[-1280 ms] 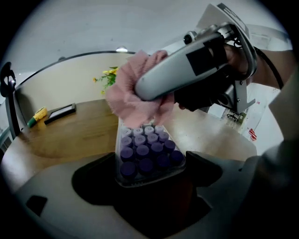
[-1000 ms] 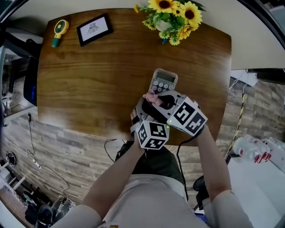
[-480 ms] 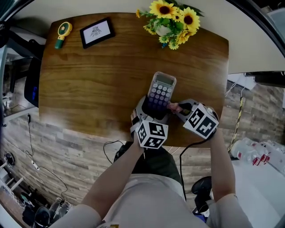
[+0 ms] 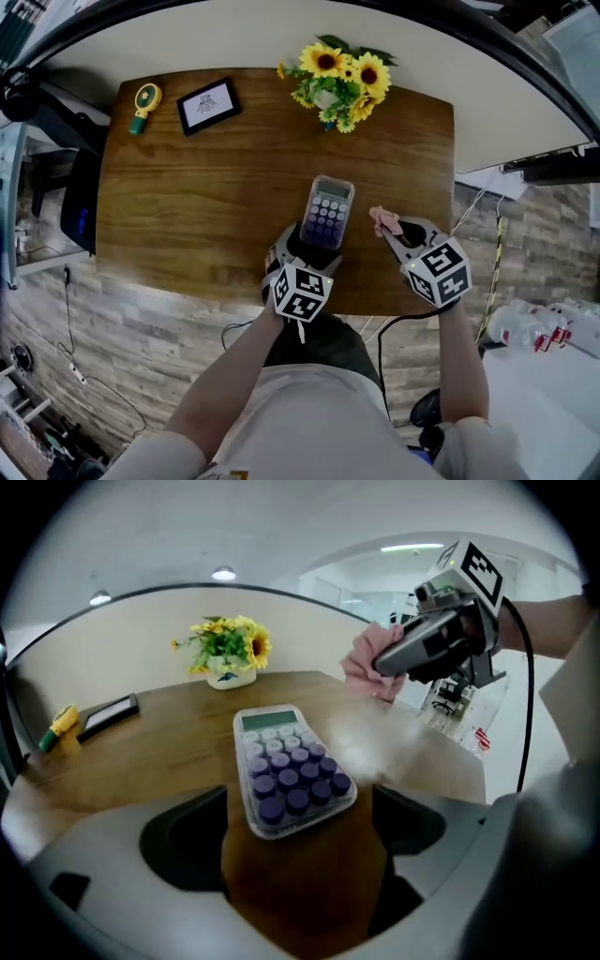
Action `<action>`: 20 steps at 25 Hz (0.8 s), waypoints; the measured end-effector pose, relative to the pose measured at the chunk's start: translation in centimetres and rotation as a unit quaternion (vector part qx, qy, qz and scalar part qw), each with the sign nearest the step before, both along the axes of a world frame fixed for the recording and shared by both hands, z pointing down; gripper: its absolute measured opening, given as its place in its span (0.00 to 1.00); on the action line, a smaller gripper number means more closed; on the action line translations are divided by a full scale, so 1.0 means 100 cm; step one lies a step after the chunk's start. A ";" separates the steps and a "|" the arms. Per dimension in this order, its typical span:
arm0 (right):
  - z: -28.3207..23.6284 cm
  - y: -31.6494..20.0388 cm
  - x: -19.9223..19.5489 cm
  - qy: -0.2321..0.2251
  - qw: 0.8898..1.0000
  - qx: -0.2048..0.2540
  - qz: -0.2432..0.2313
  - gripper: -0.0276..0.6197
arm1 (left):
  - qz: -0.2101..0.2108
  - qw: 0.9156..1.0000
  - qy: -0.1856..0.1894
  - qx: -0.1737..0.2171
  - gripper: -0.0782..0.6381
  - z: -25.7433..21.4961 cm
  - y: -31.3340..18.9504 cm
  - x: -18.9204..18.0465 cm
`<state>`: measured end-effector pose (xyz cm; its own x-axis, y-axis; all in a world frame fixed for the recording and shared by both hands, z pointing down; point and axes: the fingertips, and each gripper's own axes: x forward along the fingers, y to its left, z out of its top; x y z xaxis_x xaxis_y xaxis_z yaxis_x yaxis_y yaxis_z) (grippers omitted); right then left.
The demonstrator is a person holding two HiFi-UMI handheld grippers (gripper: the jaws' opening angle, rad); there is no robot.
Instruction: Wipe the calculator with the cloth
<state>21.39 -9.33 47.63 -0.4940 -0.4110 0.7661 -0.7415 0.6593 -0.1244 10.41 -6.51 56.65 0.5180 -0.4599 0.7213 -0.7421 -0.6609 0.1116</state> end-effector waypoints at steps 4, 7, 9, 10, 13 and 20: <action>-0.059 -0.017 -0.005 -0.032 0.998 0.053 0.033 0.12 | -0.013 1.000 -0.002 0.026 0.76 -0.031 -0.011 -0.027; -0.104 -0.025 -0.010 -0.059 0.992 0.094 0.057 0.12 | -0.031 0.998 0.014 0.054 0.67 -0.069 -0.030 -0.045; -0.134 -0.029 -0.013 -0.074 0.987 0.122 0.073 0.12 | -0.039 0.995 0.021 0.084 0.59 -0.099 -0.045 -0.054; -0.148 -0.030 -0.015 -0.081 0.984 0.135 0.080 0.12 | -0.042 0.994 0.025 0.099 0.59 -0.115 -0.051 -0.059; -0.192 -0.029 -0.023 -0.101 0.975 0.176 0.091 0.12 | -0.055 0.986 0.039 0.151 0.51 -0.170 -0.068 -0.072; -0.277 -0.007 -0.044 -0.117 0.957 0.260 0.057 0.12 | -0.095 0.953 0.088 0.275 0.38 -0.303 -0.084 -0.099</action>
